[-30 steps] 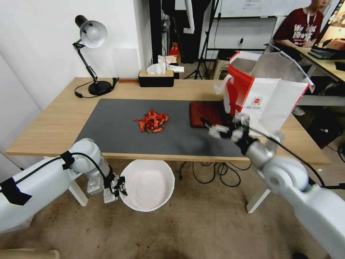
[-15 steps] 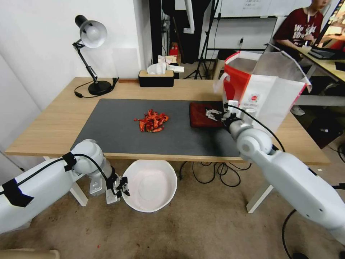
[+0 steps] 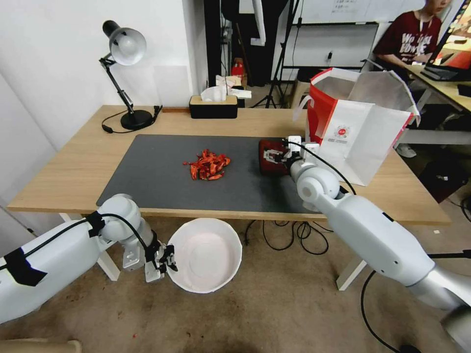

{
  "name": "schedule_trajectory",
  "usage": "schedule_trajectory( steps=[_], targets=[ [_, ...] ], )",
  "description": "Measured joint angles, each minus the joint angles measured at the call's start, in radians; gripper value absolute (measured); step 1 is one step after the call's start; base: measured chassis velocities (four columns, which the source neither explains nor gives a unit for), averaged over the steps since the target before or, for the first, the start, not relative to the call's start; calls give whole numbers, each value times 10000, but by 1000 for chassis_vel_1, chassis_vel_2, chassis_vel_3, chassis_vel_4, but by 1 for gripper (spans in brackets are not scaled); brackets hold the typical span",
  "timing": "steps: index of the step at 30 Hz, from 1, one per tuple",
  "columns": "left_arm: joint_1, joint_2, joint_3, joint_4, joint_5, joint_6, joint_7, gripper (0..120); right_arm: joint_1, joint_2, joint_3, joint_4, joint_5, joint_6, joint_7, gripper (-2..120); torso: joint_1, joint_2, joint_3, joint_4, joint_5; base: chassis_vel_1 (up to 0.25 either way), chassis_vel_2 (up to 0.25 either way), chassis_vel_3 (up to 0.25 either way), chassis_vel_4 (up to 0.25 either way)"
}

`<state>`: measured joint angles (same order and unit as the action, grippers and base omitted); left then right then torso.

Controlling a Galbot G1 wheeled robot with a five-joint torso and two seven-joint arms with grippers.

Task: Sweep shrimp from table into container with towel, then put container into takeout bag.

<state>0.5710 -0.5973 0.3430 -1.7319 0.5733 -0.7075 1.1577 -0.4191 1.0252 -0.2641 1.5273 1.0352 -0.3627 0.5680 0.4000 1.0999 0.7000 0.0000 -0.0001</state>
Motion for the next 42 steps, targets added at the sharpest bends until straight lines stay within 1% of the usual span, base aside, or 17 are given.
schedule_trajectory(
  steps=[5,9,13,23,31,33,34,36,37,39,40,42],
  targets=[
    [-12,-44,-10,25,0,-1,-17,0,16,106,-98,-158,-78,-145,143,100,-1,0,-1,1,0,0,0,0,0],
    [-93,-71,-11,22,0,-12,-18,0,-14,129,-148,-271,-100,-232,261,100,-1,0,-1,-3,1,0,0,0,0],
    [-109,-51,-12,92,1,-52,-22,0,-72,166,-149,-348,-85,-242,314,100,0,0,-1,0,1,0,0,0,0],
    [-8,-104,-17,167,-1,-77,-50,0,-174,331,-163,-544,-4,-225,397,100,-1,0,-1,0,0,0,0,0,0],
    [43,-101,-10,218,-1,-110,-136,0,-191,351,-163,-577,316,-145,490,99,-1,1,-1,-1,0,0,0,0,0],
    [73,-81,-10,216,-2,-122,-172,0,-200,334,-164,-568,443,-79,512,95,-1,1,-1,-1,0,0,0,0,0],
    [73,-81,-10,216,-2,-122,-172,0,-200,334,-164,-568,443,-79,512,95,-1,1,-1,-1,0,0,0,0,0],
    [118,-68,-27,214,-4,-130,-190,0,-223,322,-168,-546,459,17,515,86,-1,1,-1,-2,0,0,0,0,0],
    [118,-68,-27,214,-4,-130,-190,0,-223,322,-168,-546,459,17,515,86,-1,1,-1,-2,0,0,0,0,0],
    [164,-46,-51,211,-4,-153,-205,0,-259,311,-191,-481,468,84,495,77,0,1,-1,-2,-1,0,0,0,0],
    [164,-46,-51,211,-4,-153,-205,0,-259,311,-191,-481,468,84,495,77,0,1,-1,-2,-1,0,0,0,0],
    [184,-22,-60,209,-4,-198,-232,0,-321,293,-256,-363,464,122,449,68,-1,1,-1,-1,0,0,0,0,0]
  ],
)
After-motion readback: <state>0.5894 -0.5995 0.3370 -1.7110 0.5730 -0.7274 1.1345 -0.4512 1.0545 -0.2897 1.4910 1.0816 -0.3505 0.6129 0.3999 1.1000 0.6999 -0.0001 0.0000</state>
